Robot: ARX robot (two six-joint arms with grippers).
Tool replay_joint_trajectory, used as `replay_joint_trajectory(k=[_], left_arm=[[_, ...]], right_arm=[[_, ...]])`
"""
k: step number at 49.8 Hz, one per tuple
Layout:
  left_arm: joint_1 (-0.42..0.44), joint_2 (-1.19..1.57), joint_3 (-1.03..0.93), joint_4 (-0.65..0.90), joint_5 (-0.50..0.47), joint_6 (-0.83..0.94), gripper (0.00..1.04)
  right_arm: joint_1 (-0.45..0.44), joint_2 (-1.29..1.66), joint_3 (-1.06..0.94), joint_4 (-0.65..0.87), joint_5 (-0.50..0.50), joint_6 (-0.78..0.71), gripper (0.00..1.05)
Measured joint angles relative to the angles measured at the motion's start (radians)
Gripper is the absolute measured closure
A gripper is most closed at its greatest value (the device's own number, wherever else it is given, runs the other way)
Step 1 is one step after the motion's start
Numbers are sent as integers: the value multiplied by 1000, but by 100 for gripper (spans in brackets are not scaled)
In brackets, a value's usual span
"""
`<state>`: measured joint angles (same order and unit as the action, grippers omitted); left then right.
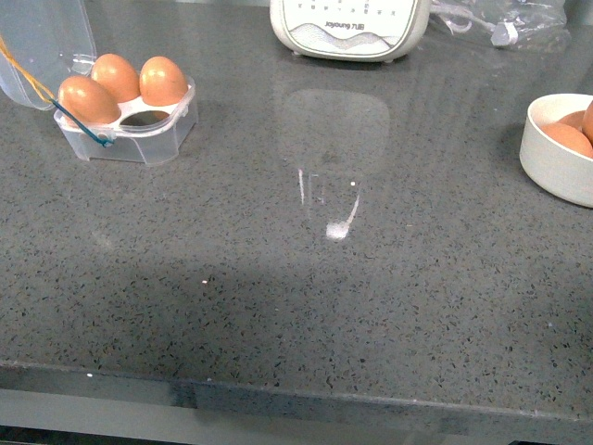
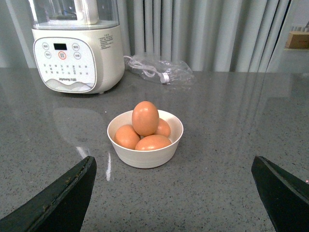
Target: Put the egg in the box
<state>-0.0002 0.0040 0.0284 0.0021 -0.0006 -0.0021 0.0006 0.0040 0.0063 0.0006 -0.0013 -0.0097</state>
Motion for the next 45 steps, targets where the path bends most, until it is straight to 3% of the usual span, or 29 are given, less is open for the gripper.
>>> replay_joint_trajectory(k=[45], left_arm=[[0,0,0,0,0,0,7]], right_arm=[[0,0,0,0,0,0,7]])
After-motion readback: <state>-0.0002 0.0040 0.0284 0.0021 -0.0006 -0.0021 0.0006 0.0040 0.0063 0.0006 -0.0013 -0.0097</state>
